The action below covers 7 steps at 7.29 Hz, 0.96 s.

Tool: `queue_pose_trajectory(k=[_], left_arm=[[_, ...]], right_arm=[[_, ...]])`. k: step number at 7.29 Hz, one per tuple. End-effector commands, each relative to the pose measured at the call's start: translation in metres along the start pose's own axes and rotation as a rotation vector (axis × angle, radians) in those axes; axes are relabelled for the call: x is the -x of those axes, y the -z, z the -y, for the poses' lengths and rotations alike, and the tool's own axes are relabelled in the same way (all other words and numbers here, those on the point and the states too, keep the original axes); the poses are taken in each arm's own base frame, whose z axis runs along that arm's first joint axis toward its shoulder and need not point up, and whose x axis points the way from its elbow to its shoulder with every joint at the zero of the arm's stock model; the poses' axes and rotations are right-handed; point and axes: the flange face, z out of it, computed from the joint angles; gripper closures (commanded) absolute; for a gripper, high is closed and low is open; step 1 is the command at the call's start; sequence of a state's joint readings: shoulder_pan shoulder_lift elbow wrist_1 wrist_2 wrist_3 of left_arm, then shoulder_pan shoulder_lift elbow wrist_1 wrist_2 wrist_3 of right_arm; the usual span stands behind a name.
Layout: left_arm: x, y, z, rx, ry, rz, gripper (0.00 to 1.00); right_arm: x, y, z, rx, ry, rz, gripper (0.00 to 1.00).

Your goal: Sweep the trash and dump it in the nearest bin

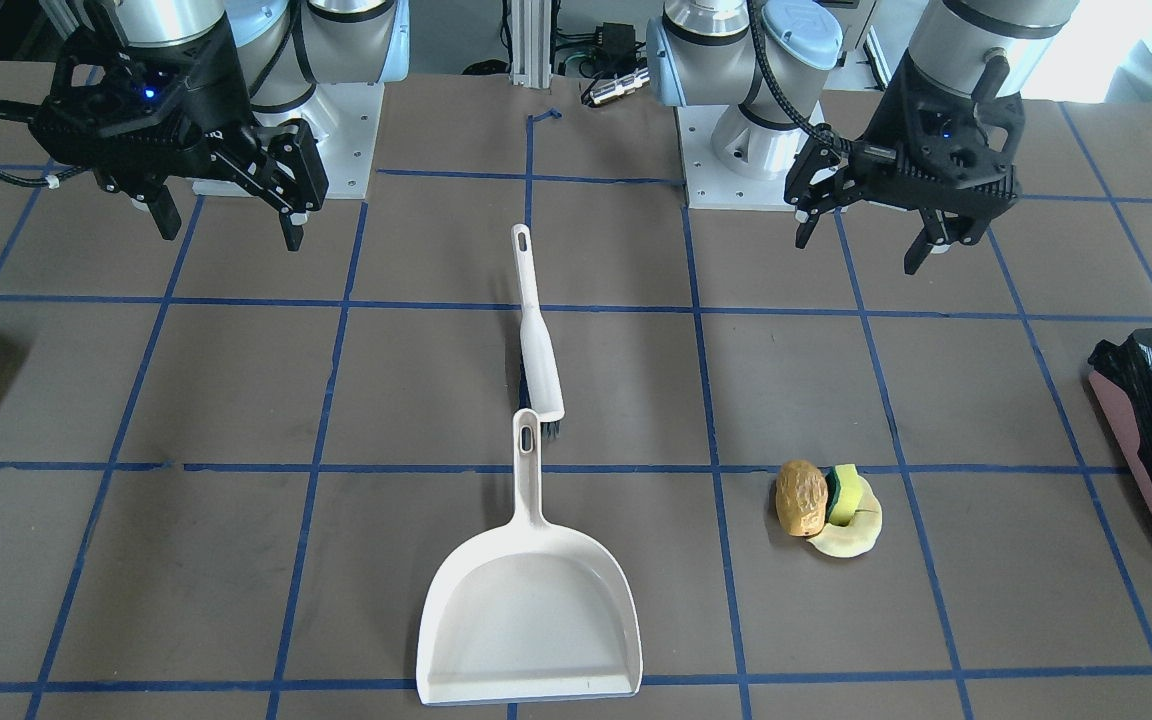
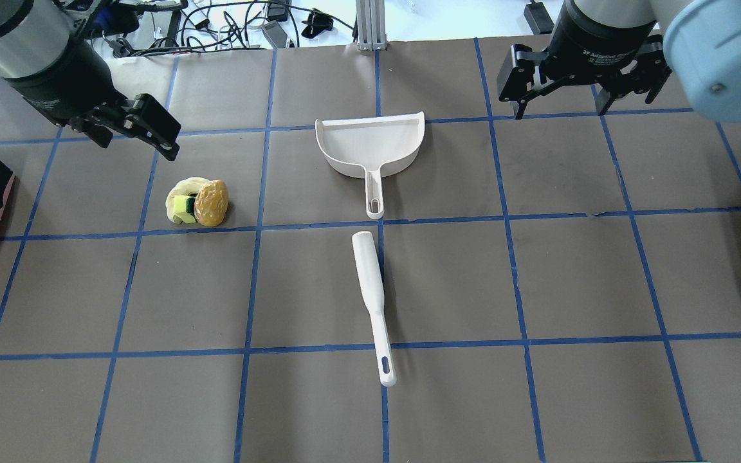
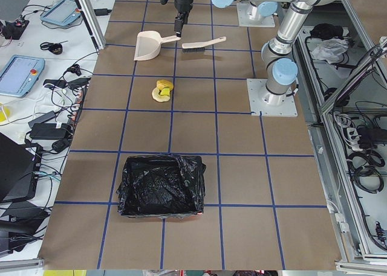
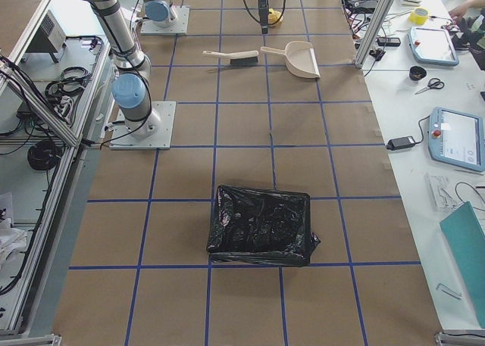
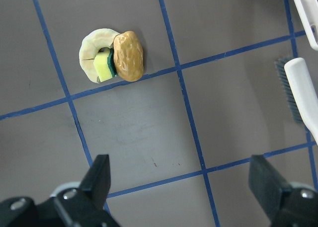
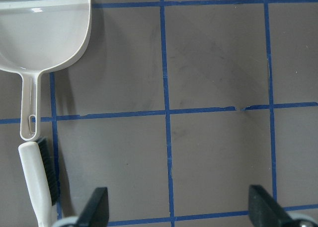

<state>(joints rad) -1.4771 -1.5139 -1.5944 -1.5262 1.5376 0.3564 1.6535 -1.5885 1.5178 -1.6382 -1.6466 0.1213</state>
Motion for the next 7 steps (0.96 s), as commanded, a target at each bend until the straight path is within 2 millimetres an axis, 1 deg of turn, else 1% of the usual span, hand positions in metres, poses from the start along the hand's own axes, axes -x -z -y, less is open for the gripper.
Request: queue_pose_trajectory(k=[1,2,6,7], left_arm=[[0.0009,0.0021,0.0008,-0.008,0.000,0.002,0.00],[-0.0011,0.0073,-0.0024,-0.016,-0.002,0.007,0.00],[-0.0017,0.0045,-0.0047,0.000,0.090,0.002,0.00],[-0.0001,0.0033,-0.0039,0.004,0.091,0.014,0.00]], right_arm=[[0.0090,-0.0100,0.0040,0.026,-0.013,0.074,0.00],[0.0128,-0.0183,0.0091,0.039,-0.014,0.097,0.00],[0.0121,-0.0171,0.0067,0.045,0.001,0.094,0.00],[0.0117,-0.0164,0.0062,0.045,0.001,0.091,0.00]])
